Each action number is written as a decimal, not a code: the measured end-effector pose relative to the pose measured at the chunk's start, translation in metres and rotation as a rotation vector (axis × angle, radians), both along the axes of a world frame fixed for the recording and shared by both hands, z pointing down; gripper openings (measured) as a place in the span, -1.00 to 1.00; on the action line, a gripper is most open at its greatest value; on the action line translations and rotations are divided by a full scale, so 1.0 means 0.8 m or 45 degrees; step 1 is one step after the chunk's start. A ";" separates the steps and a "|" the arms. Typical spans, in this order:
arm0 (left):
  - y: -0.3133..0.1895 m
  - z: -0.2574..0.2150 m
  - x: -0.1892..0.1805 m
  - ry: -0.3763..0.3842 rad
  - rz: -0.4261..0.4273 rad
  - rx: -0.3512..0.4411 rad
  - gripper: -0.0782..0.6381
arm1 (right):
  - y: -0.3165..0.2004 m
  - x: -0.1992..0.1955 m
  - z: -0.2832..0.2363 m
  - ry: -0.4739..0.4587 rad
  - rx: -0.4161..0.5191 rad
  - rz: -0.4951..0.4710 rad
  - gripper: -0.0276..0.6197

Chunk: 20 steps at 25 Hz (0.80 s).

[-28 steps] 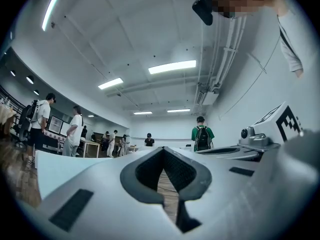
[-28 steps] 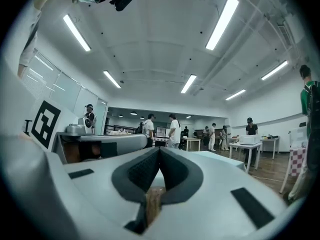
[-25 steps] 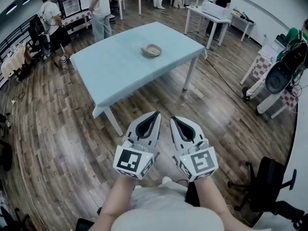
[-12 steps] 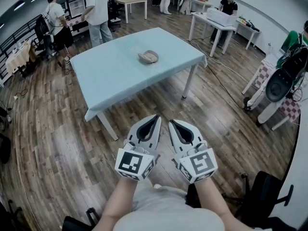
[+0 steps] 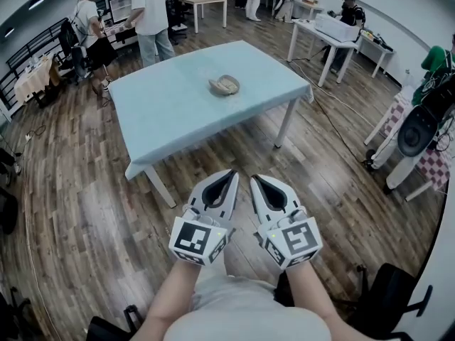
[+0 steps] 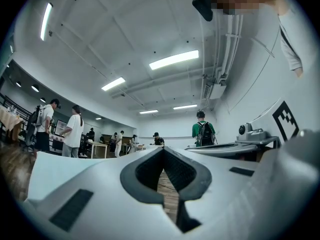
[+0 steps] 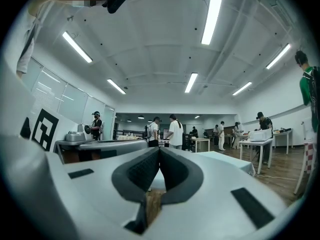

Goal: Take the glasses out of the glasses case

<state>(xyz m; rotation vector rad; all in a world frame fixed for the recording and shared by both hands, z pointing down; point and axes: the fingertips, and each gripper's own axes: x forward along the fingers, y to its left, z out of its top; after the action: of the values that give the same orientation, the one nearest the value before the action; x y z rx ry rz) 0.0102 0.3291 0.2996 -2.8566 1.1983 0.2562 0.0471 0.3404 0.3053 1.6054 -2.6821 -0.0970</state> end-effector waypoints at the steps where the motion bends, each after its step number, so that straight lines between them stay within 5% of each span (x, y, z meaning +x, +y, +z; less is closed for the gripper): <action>1: -0.006 0.001 0.000 -0.001 0.003 -0.001 -0.76 | -0.006 0.000 0.001 0.003 -0.001 0.000 -0.89; 20: -0.177 0.019 0.006 0.016 0.068 -0.033 -0.76 | -0.170 0.007 0.018 -0.006 -0.018 0.069 -0.89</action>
<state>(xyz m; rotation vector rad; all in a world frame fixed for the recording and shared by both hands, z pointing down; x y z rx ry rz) 0.0148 0.1876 0.3152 -2.9163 1.1374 0.2629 0.0531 0.2046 0.3201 1.6747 -2.6337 -0.0733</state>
